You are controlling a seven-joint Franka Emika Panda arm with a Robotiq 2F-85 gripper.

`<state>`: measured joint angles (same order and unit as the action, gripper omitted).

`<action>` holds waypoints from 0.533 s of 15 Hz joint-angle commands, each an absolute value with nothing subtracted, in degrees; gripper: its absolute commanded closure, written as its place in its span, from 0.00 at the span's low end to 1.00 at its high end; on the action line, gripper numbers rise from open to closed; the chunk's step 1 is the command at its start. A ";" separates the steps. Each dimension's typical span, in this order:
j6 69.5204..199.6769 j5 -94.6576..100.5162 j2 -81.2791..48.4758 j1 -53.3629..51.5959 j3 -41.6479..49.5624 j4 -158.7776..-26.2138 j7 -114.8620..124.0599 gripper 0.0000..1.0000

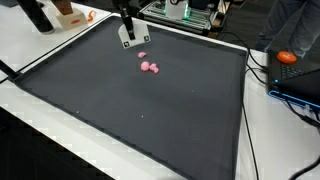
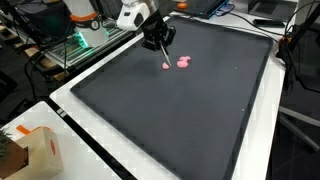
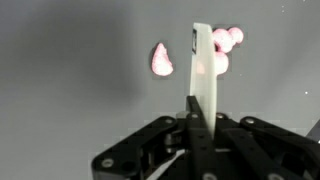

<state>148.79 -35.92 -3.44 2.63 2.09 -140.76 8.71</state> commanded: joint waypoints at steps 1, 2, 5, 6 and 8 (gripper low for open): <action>146.87 -30.40 -5.74 2.28 2.03 -137.39 11.24 0.99; 146.37 -28.52 -6.25 2.09 1.96 -136.42 12.23 0.99; 144.59 -22.25 -7.95 1.03 1.39 -132.69 16.05 0.99; 143.64 -20.09 -8.56 0.52 1.18 -131.32 17.37 0.99; 141.43 -15.71 -9.86 -0.80 0.79 -128.40 19.99 0.99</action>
<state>145.11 -21.74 -7.39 0.85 1.08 -132.83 15.65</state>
